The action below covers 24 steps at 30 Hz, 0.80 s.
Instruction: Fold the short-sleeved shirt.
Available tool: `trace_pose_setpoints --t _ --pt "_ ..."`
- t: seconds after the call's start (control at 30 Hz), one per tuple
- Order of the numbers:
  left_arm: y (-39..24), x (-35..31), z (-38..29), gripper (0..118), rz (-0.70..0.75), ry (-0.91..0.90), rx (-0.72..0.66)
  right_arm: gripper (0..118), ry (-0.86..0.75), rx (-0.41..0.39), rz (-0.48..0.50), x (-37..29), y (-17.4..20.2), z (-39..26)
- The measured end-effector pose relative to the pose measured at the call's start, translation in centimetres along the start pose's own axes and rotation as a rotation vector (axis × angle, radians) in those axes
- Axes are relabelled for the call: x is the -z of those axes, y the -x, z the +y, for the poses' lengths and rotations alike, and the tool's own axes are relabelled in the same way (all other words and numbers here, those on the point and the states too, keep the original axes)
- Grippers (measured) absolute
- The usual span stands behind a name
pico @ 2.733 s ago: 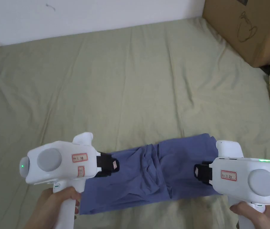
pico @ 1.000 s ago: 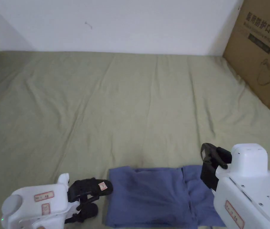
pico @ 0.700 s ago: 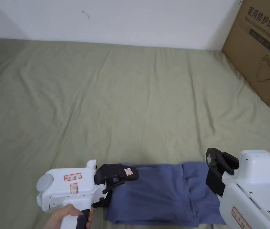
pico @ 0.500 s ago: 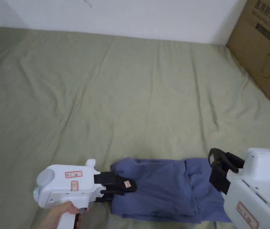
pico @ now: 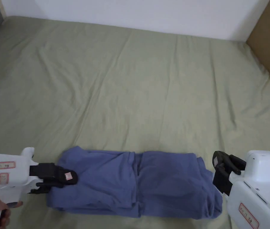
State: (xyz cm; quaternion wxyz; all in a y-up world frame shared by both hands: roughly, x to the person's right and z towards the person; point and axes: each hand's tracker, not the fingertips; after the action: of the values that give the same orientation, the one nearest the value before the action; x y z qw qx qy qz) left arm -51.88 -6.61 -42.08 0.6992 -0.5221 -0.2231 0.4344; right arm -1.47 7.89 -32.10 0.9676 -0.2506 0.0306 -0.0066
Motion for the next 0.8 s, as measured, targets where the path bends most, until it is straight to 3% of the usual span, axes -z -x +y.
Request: trace_pose_setpoints --t 0.13,0.17,0.37,0.43,0.57,0.73,0.8 --pt "-1.0 0.0 -0.7 13 0.003 -0.015 0.016 0 0.01 -0.001 0.009 -0.1 0.2 -0.3" --pt "-4.1 1.1 -3.7 13 0.037 -0.018 0.034 0 0.013 -0.002 0.013 -0.2 0.1 -0.4" --pt "-10.5 0.1 -4.0 13 0.178 -0.03 0.05 0 -0.011 -0.022 0.004 -1.2 -1.2 -0.6" --pt "-12.5 -0.5 -3.2 13 0.191 -0.051 0.152 0 -0.025 -0.016 0.003 -1.5 -1.8 -0.6" --pt "-20.4 0.9 -5.0 13 0.173 -0.044 0.205 0 -0.047 0.035 0.011 -2.0 -3.4 -0.8" --pt "-27.3 6.8 -6.5 13 0.249 0.017 0.384 0 -0.076 0.06 0.005 -3.0 -5.0 -1.2" --pt "-29.0 10.5 -7.0 13 0.237 0.078 0.392 0 -0.084 0.085 0.006 -3.4 -5.9 -1.3"
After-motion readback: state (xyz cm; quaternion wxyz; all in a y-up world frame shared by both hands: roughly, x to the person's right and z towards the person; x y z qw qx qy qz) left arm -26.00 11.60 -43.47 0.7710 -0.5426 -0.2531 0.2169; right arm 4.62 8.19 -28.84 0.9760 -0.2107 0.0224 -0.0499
